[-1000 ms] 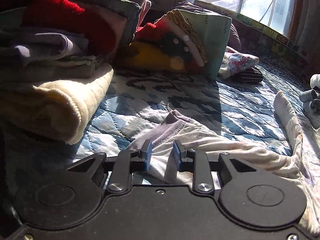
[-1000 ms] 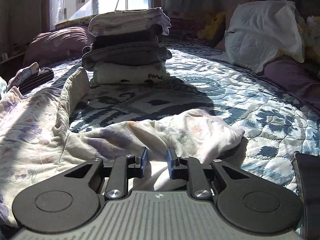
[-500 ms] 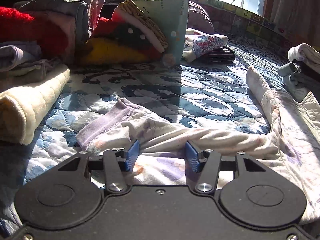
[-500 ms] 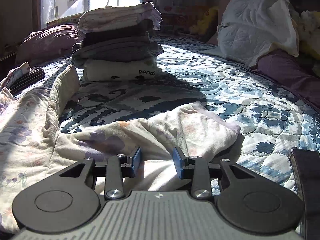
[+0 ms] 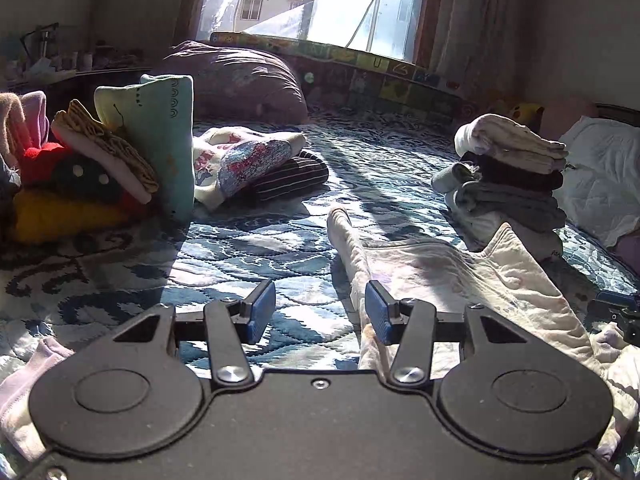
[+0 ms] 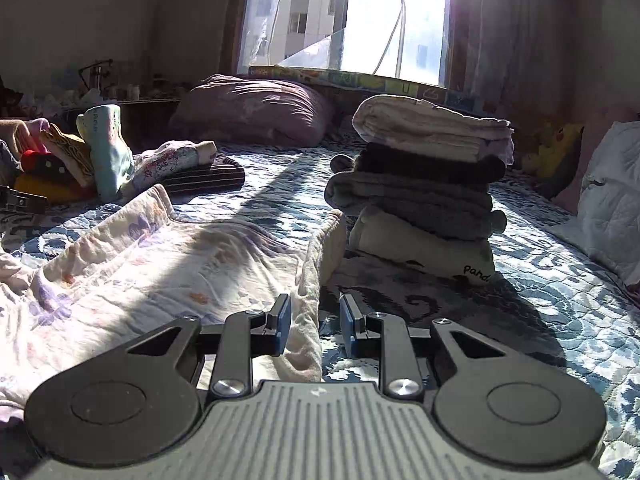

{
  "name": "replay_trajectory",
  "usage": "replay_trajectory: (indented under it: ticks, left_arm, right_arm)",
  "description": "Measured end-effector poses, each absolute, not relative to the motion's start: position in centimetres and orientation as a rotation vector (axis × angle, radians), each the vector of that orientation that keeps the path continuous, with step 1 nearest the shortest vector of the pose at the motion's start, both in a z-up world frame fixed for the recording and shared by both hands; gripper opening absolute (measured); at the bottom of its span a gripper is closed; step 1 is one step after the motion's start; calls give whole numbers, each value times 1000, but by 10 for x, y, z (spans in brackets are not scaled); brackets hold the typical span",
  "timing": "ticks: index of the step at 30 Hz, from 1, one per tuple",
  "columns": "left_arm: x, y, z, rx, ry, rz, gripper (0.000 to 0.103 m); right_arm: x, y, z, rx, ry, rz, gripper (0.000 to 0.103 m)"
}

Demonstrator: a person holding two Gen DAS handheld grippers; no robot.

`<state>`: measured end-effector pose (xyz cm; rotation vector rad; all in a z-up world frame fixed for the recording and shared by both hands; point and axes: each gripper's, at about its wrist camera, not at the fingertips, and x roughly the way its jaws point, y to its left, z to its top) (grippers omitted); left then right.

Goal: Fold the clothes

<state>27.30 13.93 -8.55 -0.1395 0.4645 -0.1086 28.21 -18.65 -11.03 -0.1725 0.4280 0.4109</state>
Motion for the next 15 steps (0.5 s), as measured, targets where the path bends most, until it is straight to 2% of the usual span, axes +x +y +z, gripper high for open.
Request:
replay_trajectory:
  ticks: [5, 9, 10, 11, 12, 13, 14, 15]
  left_arm:
    - [307, 98, -91, -44, 505, -304, 48]
    - [345, 109, -111, -71, 636, -278, 50]
    - [357, 118, -122, -83, 700, -226, 46]
    - [368, 127, -131, -103, 756, -181, 24]
    - [371, 141, -132, -187, 757, -192, 22]
    - [371, 152, -129, -255, 755, -205, 22]
    - [370, 157, -124, -267, 730, -198, 22]
    - [369, 160, -119, -249, 706, -171, 36]
  right_arm:
    - [312, -158, -111, -195, 429, 521, 27]
    - [354, -179, -131, -146, 573, 349, 27]
    - [362, -192, -137, -90, 618, 316, 26]
    - [368, -204, -141, -28, 657, 290, 21]
    - [375, -217, -146, 35, 695, 263, 22]
    - [377, -223, -144, 65, 695, 270, 27]
    - [377, -225, -141, 72, 684, 278, 27]
    - [377, -227, -138, 77, 670, 274, 27]
